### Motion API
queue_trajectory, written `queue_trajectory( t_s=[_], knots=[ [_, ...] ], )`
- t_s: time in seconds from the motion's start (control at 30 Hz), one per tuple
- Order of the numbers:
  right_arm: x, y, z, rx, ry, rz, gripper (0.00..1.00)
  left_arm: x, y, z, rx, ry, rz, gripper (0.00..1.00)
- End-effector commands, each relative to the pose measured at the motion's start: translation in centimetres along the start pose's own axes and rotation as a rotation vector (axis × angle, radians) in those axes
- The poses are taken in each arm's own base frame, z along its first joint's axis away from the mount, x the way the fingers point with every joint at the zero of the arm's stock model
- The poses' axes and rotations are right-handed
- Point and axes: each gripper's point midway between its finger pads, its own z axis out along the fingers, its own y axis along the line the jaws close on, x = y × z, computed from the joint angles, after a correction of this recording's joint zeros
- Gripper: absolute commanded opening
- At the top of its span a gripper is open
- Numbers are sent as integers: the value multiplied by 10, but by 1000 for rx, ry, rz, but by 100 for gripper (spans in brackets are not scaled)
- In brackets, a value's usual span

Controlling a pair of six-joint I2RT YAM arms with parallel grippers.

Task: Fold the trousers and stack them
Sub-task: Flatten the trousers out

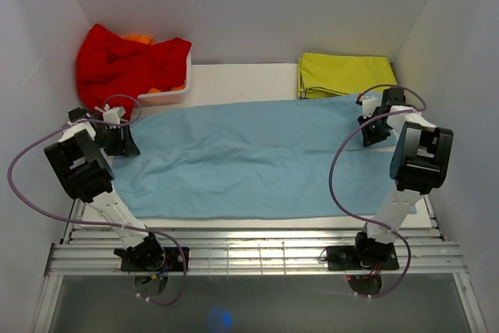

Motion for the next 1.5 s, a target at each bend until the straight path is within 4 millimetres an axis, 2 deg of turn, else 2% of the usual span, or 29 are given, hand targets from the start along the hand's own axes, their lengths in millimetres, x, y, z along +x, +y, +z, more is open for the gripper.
queue_trajectory(
  t_s=[0.0, 0.03, 0.1, 0.17, 0.27, 0.33, 0.37, 0.43, 0.47, 0.5, 0.53, 0.57, 0.63, 0.7, 0.77, 0.83, 0.93, 1.0, 1.03, 1.07, 1.1, 1.13, 1.3, 1.37, 1.4, 1.43, 1.47],
  knots=[
    [40, 16, -20, -48, 129, -38, 23, 39, 8, 8, -45, 114, 24, 60],
    [44, 21, -27, -77, 154, -36, 22, 43, 8, 8, -43, 128, 39, 57],
    [34, 20, -38, -97, 141, -56, 20, 52, 3, 3, -38, 158, 54, 52],
    [43, 27, -46, -133, 184, -63, 19, 59, 0, -4, -40, 183, 83, 50],
    [44, 28, -56, -147, 195, -93, 17, 53, -6, -16, -25, 168, 131, 49],
    [34, 21, -64, -143, 156, -102, 16, 34, -12, -30, -17, 102, 165, 52],
    [26, 21, -70, -162, 121, -103, 17, 17, -16, -40, -2, 60, 195, 56],
    [-1, 4, -81, -127, 45, -115, 18, -13, -26, -52, 36, -44, 221, 60],
    [-10, 4, -81, -145, 17, -118, 19, -36, -25, -60, 31, -96, 241, 63],
    [-17, 1, -82, -147, -2, -119, 20, -49, -30, -63, 55, -133, 227, 65],
    [-33, -6, -88, -134, -40, -131, 21, -54, -27, -57, 66, -130, 210, 65],
    [-38, -5, -83, -151, -51, -120, 21, -70, -24, -60, 56, -152, 218, 65],
    [-57, -11, -82, -149, -96, -104, 22, -79, -23, -53, 74, -162, 189, 65],
    [-60, -8, -66, -182, -83, -65, 22, -93, -9, -42, 56, -198, 167, 65],
    [-66, -3, -52, -201, -81, -47, 22, -103, -6, -32, 73, -232, 129, 65],
    [-73, 1, -43, -205, -97, -39, 22, -113, -16, -27, 115, -255, 128, 63],
    [-69, 9, -28, -235, -83, 5, 22, -119, -36, -7, 162, -253, 137, 61],
    [-64, 10, -20, -233, -70, 20, 21, -124, -31, 11, 108, -247, 111, 60],
    [-62, 10, -18, -232, -66, 21, 21, -124, -21, 17, 60, -243, 84, 60],
    [-62, 9, -17, -224, -67, 19, 21, -136, -8, 20, 2, -281, 36, 62],
    [-58, 10, -15, -225, -60, 18, 21, -138, 10, 21, -91, -281, 0, 63],
    [-57, 10, -15, -223, -58, 11, 21, -143, 21, 22, -126, -293, -24, 65],
    [-50, 7, -16, -191, -49, -14, 21, -179, 39, 4, -240, -424, -51, 72],
    [-43, 5, -11, -177, -22, -15, 21, -181, 51, 4, -290, -416, -68, 72],
    [-39, 5, -9, -175, -10, -15, 21, -195, 54, -3, -300, -426, -54, 72],
    [-37, 4, -9, -172, 0, -18, 21, -197, 56, -1, -291, -403, -27, 72],
    [-30, 3, -5, -162, 28, -22, 21, -175, 59, 18, -258, -300, -60, 72]
  ],
)
